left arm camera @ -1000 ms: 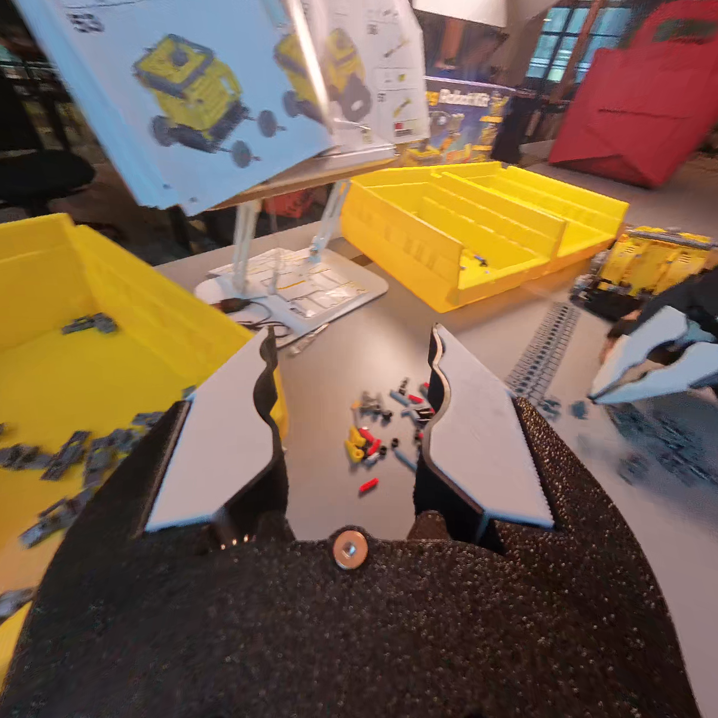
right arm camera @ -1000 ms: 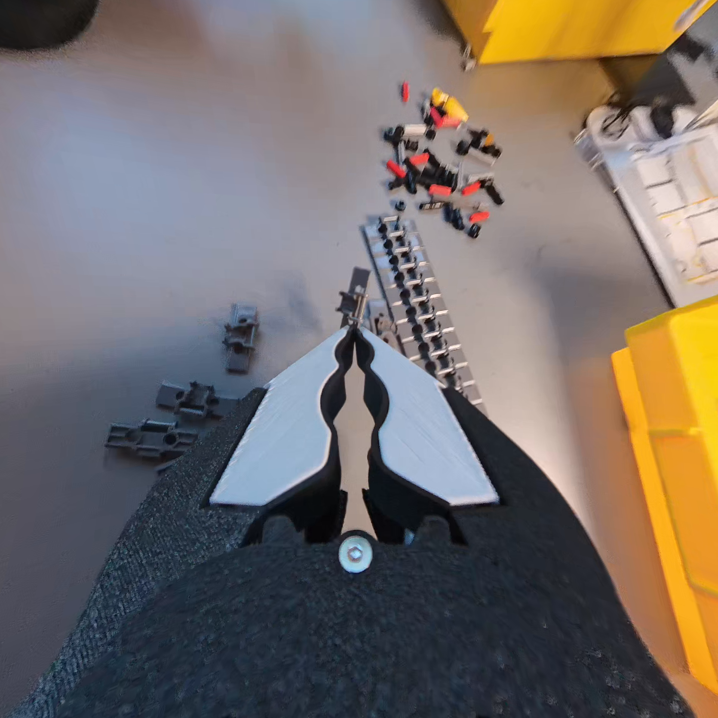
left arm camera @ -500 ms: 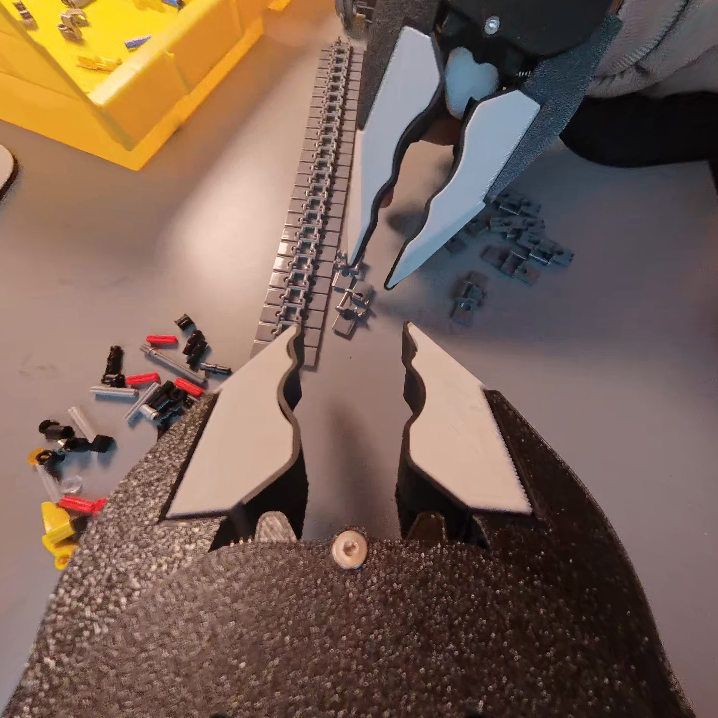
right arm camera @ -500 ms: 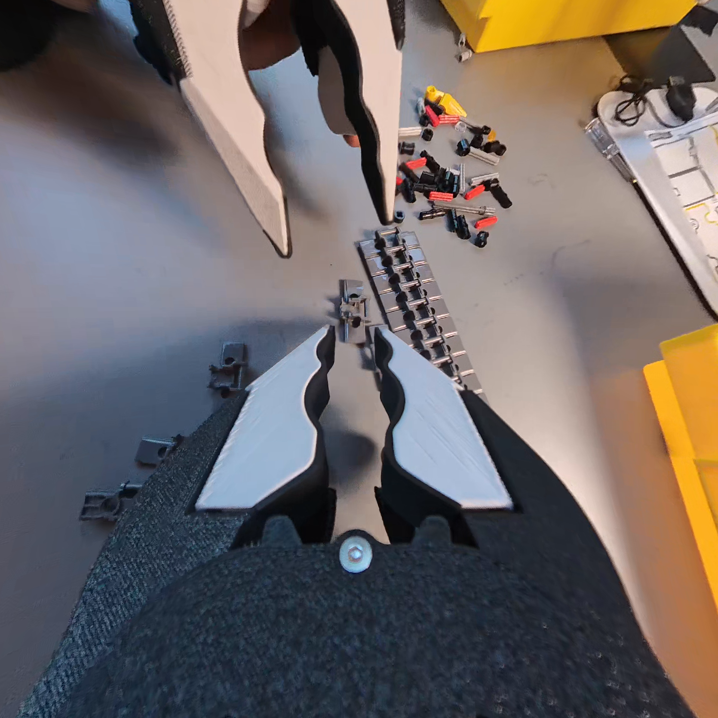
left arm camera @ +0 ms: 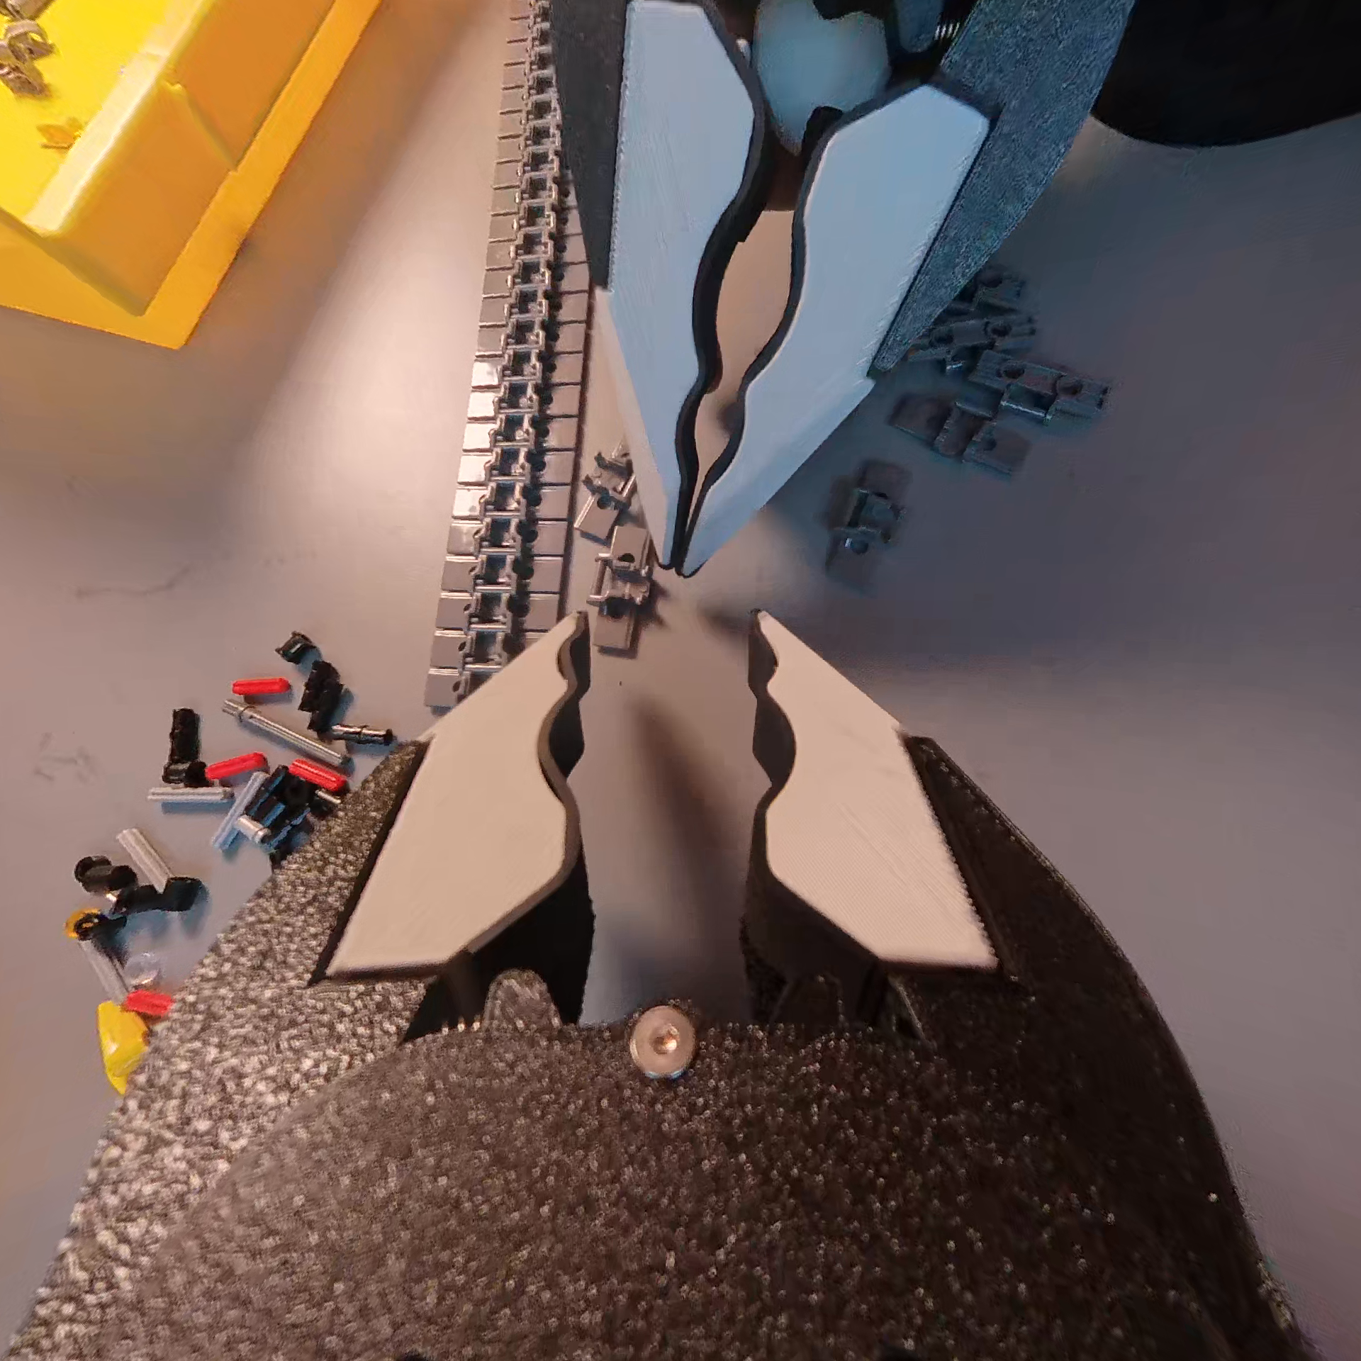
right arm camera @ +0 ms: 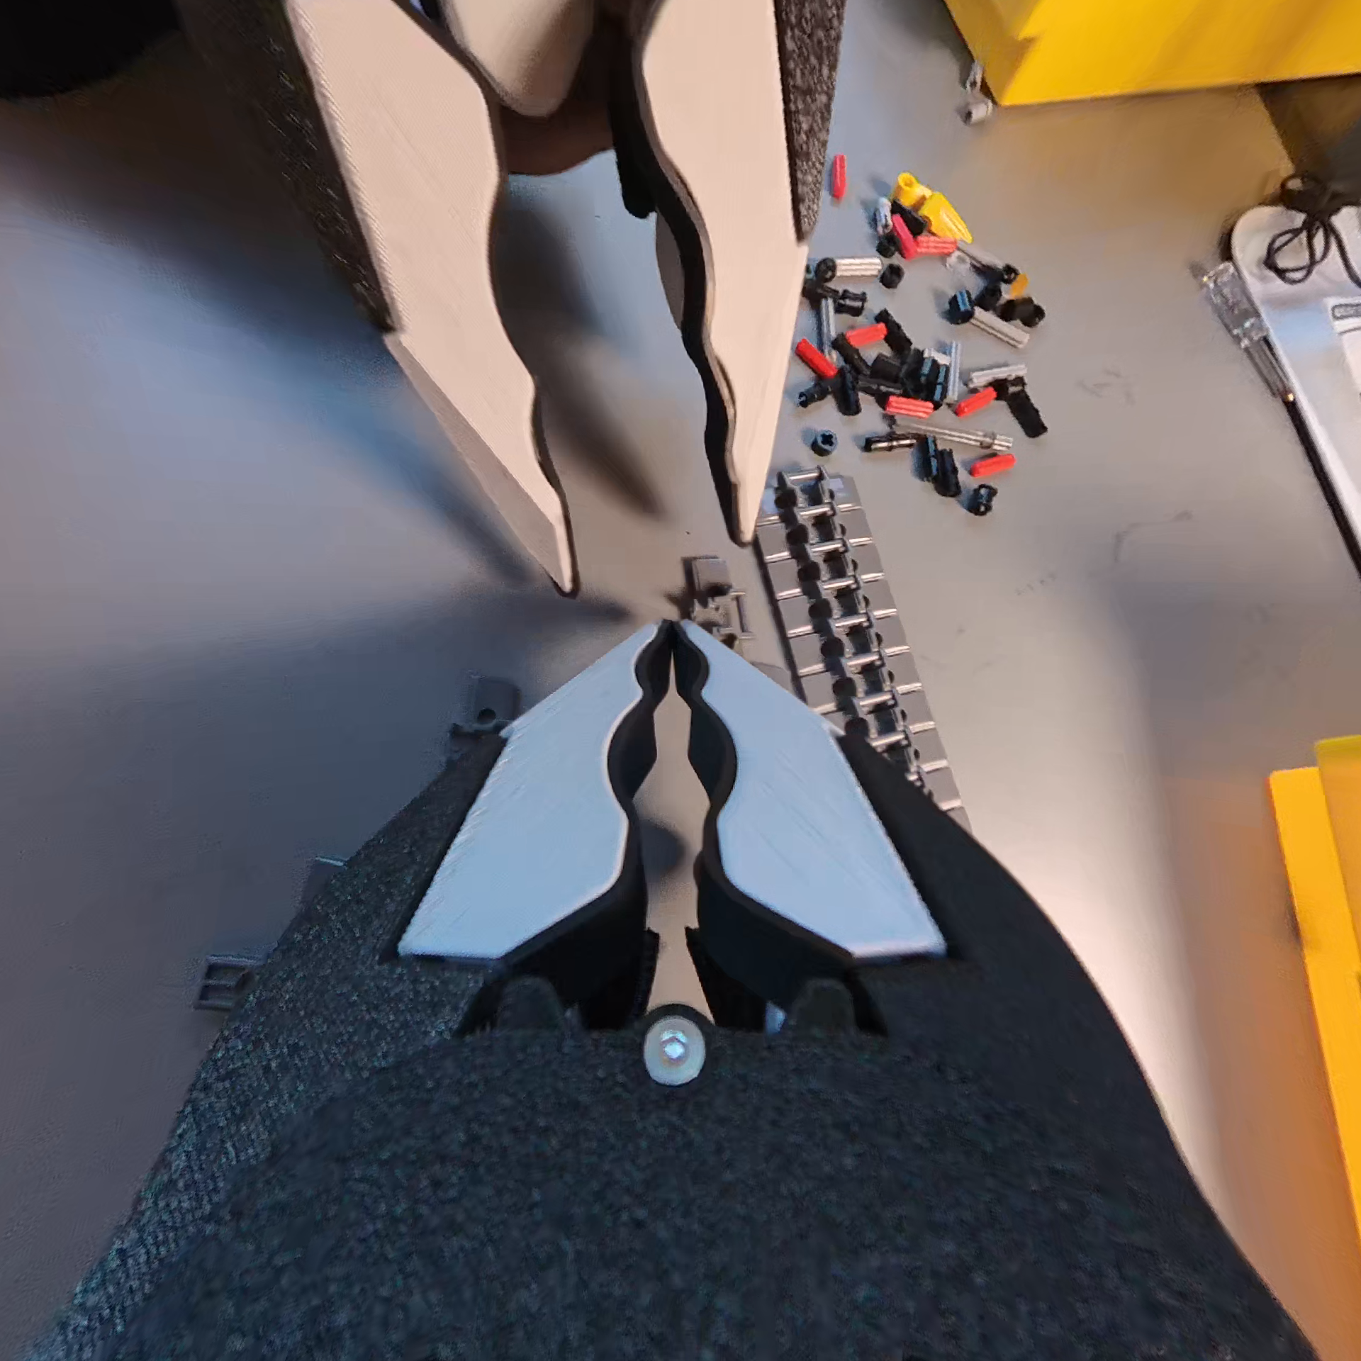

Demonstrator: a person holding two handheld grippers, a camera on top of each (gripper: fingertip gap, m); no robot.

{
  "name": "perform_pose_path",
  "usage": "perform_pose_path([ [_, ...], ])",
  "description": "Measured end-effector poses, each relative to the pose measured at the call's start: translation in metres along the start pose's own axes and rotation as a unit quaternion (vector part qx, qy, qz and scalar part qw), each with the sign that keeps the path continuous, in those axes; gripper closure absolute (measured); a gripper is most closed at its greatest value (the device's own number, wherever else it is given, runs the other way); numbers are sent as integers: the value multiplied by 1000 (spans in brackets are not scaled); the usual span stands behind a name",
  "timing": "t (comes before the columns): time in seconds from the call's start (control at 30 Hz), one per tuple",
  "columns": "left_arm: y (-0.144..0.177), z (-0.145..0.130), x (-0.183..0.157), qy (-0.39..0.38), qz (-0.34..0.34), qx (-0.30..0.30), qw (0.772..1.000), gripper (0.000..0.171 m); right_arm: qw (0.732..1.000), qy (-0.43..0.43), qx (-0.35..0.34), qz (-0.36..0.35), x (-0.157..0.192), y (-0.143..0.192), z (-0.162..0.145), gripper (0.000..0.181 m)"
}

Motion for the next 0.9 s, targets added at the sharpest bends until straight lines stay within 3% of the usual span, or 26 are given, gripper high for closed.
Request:
perform_pose_path([
  [0.17,-10,-5,7,0,25,23,999,137,1000,4,-5,0,-1,9,-1,181],
  [0.33,-15,-1,11,9,29,23,999,165,999,-34,-17,-22,-17,25,-8,173],
  [0.47,-14,0,8,12,13,36,999,171,997,-64,-2,-32,-29,31,-24,166],
  [0.77,41,10,36,45,54,-38,997,171,996,-82,15,-13,-28,19,-33,162],
  [0.9,38,7,35,55,49,-47,996,171,996,-83,27,-10,-28,15,-31,162],
])
Point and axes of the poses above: each gripper's, where its closed fingertips meet, y back along the fingers, z out of its top, x = y × z across the jaws, the point moved 2 cm from there along y, back along the fingers
